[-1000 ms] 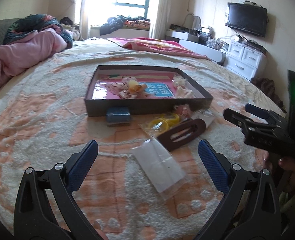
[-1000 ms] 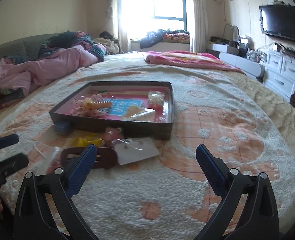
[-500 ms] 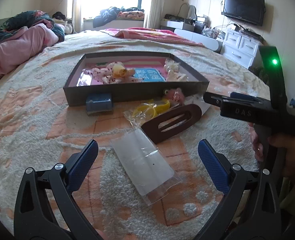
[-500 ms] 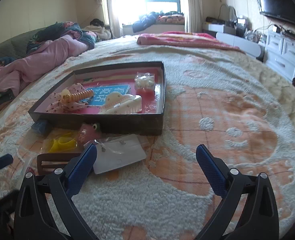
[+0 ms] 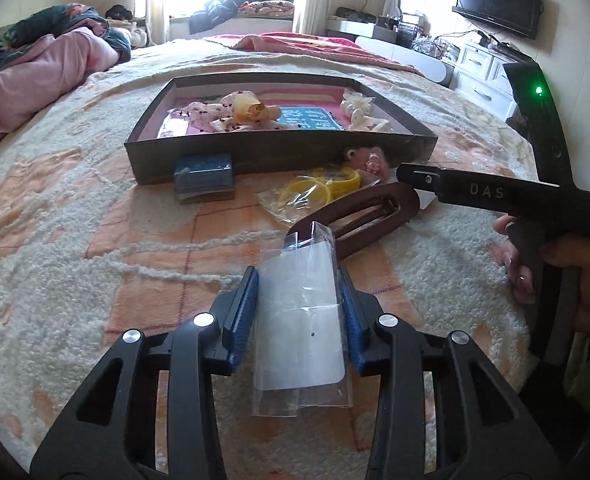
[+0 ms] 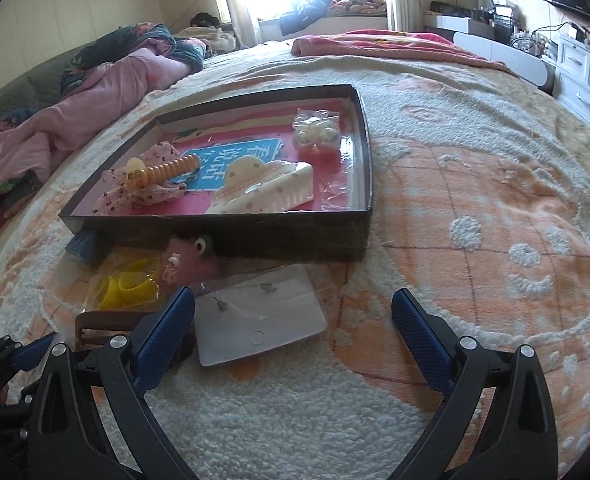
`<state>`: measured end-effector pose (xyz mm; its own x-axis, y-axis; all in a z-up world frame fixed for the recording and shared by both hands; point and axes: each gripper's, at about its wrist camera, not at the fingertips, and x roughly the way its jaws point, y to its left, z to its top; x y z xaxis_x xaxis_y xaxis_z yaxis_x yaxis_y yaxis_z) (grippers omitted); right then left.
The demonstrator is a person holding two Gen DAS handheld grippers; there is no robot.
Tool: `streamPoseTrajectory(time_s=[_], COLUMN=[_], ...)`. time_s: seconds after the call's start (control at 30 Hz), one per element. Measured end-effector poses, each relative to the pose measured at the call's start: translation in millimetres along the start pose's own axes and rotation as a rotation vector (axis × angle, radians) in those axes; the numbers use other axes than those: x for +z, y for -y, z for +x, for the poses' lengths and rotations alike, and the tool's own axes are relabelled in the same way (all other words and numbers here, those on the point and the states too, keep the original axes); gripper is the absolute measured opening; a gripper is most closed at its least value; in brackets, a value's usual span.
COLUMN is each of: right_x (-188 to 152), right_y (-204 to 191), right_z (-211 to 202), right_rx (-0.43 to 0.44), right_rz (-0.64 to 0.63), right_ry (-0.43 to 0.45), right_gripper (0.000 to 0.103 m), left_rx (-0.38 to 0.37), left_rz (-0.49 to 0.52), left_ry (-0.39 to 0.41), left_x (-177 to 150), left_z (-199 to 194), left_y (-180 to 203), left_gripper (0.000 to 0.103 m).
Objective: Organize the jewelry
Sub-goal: 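Grasp a clear plastic packet with the left tool while the right tool grasps another packet, then carry both packets into the tray and open the left tool while the right tool releases its packet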
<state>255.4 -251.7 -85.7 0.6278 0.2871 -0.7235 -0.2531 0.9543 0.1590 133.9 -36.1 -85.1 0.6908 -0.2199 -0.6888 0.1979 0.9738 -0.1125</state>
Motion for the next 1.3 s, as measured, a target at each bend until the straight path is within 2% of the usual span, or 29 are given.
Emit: streamPoseTrajectory(time_s=[0.07, 0.17, 0.2, 0.23, 0.3, 0.47, 0.8, 1.3], right_x=[-0.6, -3.0, -4.1, -4.8, -7.0, -8.5, -9.1, -6.8], right_y=[-1.6, -10.7, -16.0, -19.9, -27.5, -28.9, -24.4, -55.2], right_z=[-0.6, -1.2, -3.7, -5.8, -12.1, -22.6, -53.2, -78.7], right_rx=[0.016, 0.041, 0.061, 0.067, 0.058, 0.058, 0.001, 0.073], right_rz=[-0.007, -0.048, -0.071, -0.087, -0.118, -0.115, -0.132, -0.182], right_ry=[-0.001, -0.007, 0.001, 0.006, 0.033, 0.059, 0.128, 0.167], right_gripper=[0.086, 0.062, 0.051, 0.045, 0.042, 0.040, 0.039, 0.039], left_rx=[-0.002, 0.003, 0.006, 0.010, 0.016, 0.024, 0.015, 0.038], left_rz=[0.003, 0.007, 0.007, 0.007, 0.002, -0.008, 0.009, -0.028], left_ry=[-0.002, 0.004, 0.007, 0.010, 0.019, 0.050, 0.091, 0.153], left_x=[0.3, 1.1, 1.0, 1.6, 2.7, 8.9, 19.8, 35.3], left_z=[-1.1, -5.6, -6.2, -7.3, -10.5, -19.6, -28.6, -41.7], left_y=[-1.1, -2.1, -2.5, -3.2, -6.0, -9.2, -3.0, -20.1], left_gripper=[0.030, 0.029, 0.029, 0.029, 0.029, 0.029, 0.029, 0.029])
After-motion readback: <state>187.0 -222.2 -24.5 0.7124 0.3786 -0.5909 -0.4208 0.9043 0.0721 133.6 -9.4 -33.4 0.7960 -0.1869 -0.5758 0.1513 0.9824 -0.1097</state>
